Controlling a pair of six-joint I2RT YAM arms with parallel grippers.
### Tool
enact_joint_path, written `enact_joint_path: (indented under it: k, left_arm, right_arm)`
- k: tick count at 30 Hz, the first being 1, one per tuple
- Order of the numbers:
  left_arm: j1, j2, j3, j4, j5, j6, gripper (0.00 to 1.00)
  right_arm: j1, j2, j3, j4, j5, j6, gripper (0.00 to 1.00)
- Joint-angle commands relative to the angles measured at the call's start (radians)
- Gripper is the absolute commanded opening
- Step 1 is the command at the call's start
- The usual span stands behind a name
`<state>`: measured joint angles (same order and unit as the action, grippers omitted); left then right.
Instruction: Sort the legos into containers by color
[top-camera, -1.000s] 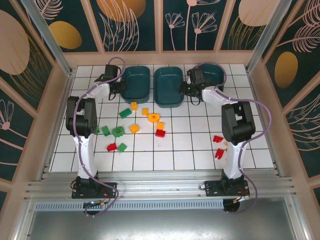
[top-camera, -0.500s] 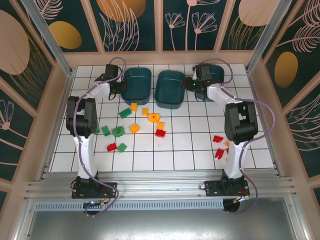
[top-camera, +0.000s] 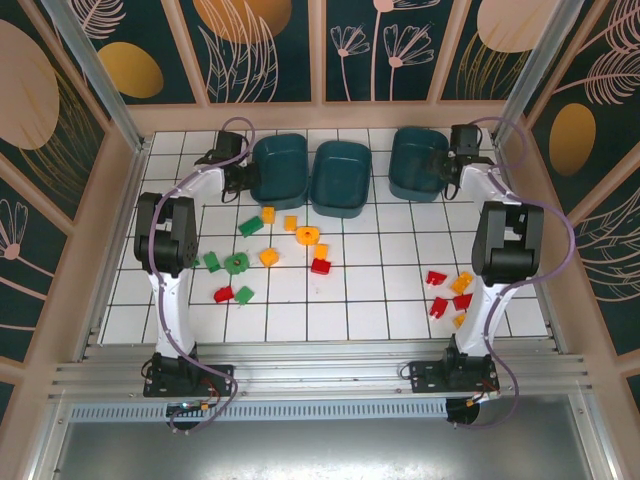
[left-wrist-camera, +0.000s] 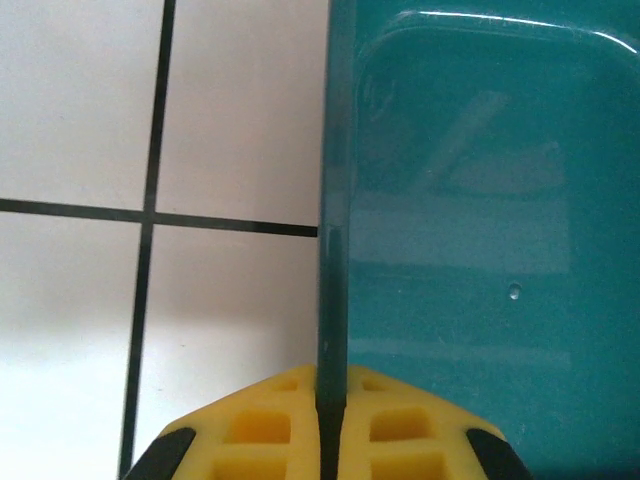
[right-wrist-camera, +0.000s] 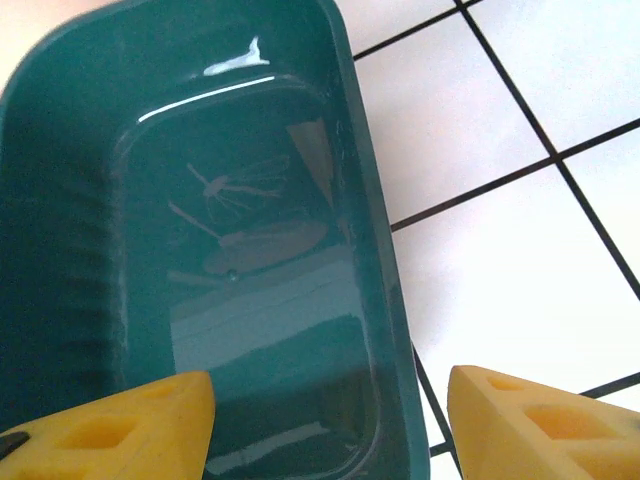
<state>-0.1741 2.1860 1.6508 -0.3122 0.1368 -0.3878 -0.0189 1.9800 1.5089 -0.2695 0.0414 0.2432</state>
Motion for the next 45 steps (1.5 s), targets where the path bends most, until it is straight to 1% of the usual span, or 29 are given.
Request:
enact_joint_path:
  k: [1, 4, 6, 8, 11, 13, 18, 20, 23, 26, 28, 31, 34, 37, 38, 39, 40, 41, 44, 45]
  left_arm:
    - [-0.016, -0.047, -0.059, -0.016, 0.050, -0.062, 0.00]
    - [-0.016, -0.060, -0.075, -0.037, 0.006, -0.032, 0.00]
    - [-0.015, -0.062, -0.072, -0.064, -0.028, -0.008, 0.00]
    - [-0.016, -0.067, -0.073, -0.082, -0.059, 0.014, 0.00]
    - [-0.016, -0.085, -0.069, -0.104, -0.099, 0.041, 0.00]
    - [-0.016, -0.096, -0.061, -0.119, -0.124, 0.059, 0.00]
    - [-0.016, -0.089, -0.027, -0.154, -0.152, 0.092, 0.00]
    - [-0.016, -0.085, -0.026, -0.150, -0.147, 0.095, 0.00]
    - [-0.016, -0.076, -0.034, -0.127, -0.104, 0.097, 0.00]
    - [-0.016, -0.063, -0.036, -0.117, -0.119, 0.083, 0.00]
    - [-0.016, -0.061, -0.041, -0.104, -0.118, 0.073, 0.00]
    - [-0.016, -0.083, -0.076, -0.068, -0.106, 0.050, 0.00]
    - [-0.016, -0.121, -0.121, -0.041, -0.131, 0.040, 0.06]
    - [-0.016, -0.138, -0.132, -0.052, -0.151, 0.045, 0.14]
    - [-0.016, -0.141, -0.131, -0.058, -0.153, 0.047, 0.18]
    - [-0.015, -0.145, -0.131, -0.063, -0.154, 0.051, 0.25]
    - [-0.016, -0.149, -0.129, -0.069, -0.164, 0.052, 0.33]
    - [-0.016, -0.153, -0.128, -0.073, -0.173, 0.053, 0.41]
    - [-0.016, -0.171, -0.119, -0.080, -0.167, 0.063, 0.51]
    - [-0.016, -0.182, -0.115, -0.083, -0.160, 0.065, 0.54]
  right_arm:
    - [-0.012, 0.043, -0.013, 0.002, -0.004, -0.013, 0.63]
    - [-0.028, 0.073, -0.018, 0.018, -0.076, -0.036, 0.57]
    - [-0.027, 0.078, -0.030, 0.033, -0.093, -0.042, 0.54]
    - [-0.027, 0.090, -0.029, 0.022, -0.088, -0.045, 0.45]
    - [-0.027, 0.083, -0.053, 0.031, -0.067, -0.048, 0.23]
    - [-0.026, 0.065, -0.079, 0.044, -0.062, -0.050, 0.16]
    - [-0.013, -0.032, -0.173, 0.072, -0.079, -0.053, 0.04]
    - [0.001, -0.077, -0.217, 0.086, -0.076, -0.054, 0.01]
    - [0.033, -0.124, -0.278, 0.102, -0.088, -0.053, 0.01]
    - [0.078, -0.130, -0.302, 0.114, -0.102, -0.038, 0.01]
    - [0.095, -0.112, -0.287, 0.111, -0.123, -0.022, 0.01]
    - [0.121, -0.087, -0.251, 0.096, -0.121, -0.025, 0.03]
    - [0.124, -0.082, -0.237, 0.100, -0.152, -0.009, 0.07]
    - [0.132, -0.075, -0.213, 0.073, -0.163, -0.001, 0.14]
    - [0.138, -0.079, -0.207, 0.059, -0.155, -0.003, 0.19]
    - [0.141, -0.086, -0.205, 0.050, -0.141, -0.001, 0.27]
    - [0.141, -0.095, -0.206, 0.039, -0.127, 0.006, 0.33]
    - [0.138, -0.106, -0.210, 0.032, -0.124, 0.012, 0.36]
    - [0.133, -0.158, -0.230, 0.029, -0.139, 0.032, 0.46]
    - [0.130, -0.178, -0.235, 0.029, -0.150, 0.036, 0.48]
